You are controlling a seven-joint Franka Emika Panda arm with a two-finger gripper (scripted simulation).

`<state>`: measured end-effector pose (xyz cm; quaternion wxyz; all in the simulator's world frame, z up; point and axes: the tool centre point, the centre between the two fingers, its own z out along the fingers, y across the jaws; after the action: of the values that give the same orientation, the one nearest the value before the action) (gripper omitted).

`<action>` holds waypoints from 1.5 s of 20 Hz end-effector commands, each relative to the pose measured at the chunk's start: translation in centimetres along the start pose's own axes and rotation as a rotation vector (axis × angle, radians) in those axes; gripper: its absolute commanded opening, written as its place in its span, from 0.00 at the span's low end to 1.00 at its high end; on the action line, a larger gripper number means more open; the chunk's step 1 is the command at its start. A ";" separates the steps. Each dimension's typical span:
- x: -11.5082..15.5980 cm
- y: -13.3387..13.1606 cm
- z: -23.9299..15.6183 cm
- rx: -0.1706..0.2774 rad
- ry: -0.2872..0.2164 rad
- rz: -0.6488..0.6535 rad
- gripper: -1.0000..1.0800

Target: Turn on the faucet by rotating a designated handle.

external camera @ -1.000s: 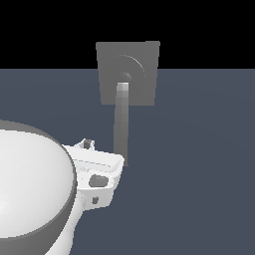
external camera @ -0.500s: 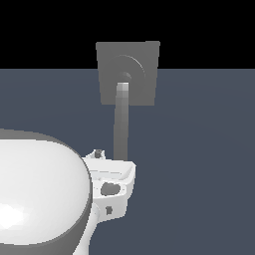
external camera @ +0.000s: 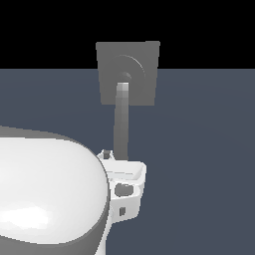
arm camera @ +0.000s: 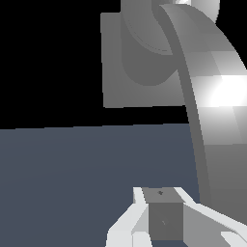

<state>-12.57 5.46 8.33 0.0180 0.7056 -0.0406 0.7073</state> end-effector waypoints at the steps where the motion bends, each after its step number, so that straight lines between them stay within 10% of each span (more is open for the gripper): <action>1: 0.1 1.0 0.0 -0.002 0.000 -0.001 0.00; 30: -0.8 9.8 -0.7 0.004 -0.036 0.007 0.00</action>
<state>-14.05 -3.97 7.29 0.0127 0.7172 -0.0397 0.6956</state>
